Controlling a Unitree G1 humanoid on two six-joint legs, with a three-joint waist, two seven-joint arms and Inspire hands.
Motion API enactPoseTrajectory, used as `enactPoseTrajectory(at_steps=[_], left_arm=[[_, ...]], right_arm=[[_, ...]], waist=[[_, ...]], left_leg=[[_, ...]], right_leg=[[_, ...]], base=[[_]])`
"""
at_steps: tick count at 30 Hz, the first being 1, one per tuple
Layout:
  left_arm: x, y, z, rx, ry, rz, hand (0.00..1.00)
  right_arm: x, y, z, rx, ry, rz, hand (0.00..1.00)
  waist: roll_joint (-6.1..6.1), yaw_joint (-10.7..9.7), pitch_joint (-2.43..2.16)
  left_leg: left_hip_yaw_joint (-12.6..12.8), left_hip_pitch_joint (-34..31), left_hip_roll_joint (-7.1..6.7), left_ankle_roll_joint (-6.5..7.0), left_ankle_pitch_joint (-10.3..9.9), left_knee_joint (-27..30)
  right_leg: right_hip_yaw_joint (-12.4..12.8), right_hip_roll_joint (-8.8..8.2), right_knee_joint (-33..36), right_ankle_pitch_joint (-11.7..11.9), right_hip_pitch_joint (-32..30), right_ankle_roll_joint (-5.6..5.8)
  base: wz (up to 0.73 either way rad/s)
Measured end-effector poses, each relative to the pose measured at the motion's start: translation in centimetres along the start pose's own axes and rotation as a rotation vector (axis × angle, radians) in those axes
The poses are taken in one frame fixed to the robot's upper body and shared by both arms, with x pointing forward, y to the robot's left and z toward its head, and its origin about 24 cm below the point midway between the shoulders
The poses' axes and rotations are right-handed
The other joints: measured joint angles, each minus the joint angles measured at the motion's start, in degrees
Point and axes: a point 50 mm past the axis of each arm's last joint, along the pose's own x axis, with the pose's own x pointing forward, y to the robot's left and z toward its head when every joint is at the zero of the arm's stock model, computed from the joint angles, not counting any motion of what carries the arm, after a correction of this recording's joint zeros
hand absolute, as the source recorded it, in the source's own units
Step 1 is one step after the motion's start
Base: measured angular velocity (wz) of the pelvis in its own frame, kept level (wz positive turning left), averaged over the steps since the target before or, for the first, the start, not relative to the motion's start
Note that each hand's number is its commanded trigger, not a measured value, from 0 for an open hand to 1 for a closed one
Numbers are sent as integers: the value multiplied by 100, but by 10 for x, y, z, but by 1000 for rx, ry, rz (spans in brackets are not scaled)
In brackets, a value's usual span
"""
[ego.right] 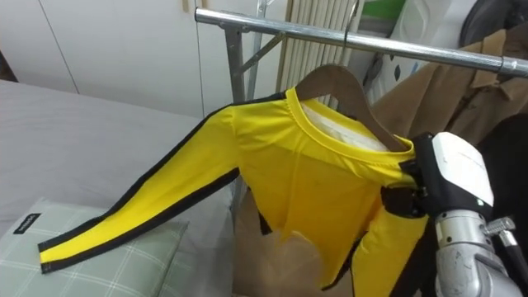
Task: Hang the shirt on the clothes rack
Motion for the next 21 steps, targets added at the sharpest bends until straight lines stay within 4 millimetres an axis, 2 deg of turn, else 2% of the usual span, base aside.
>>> enactPoseTrajectory(at_steps=[5,15,21], left_arm=[[0,0,0,-3,-9,0,0],[0,1,1,-5,-19,2,0],[1,3,2,-6,-23,5,0]], right_arm=[[1,1,0,43,0,27,100],[2,-1,-1,40,-4,45,100],[11,-5,2,34,-9,44,100]], waist=[[-26,8,21],[-40,30,29],[-94,53,50]], left_leg=[[-29,19,-3,9,7,37],[-103,10,-4,8,5,37],[-97,0,-1,9,2,35]], right_leg=[[-22,-8,4,-32,24,5],[-93,-19,20,-32,64,5],[-92,-14,13,-32,49,5]], base=[[2],[3],[0]])
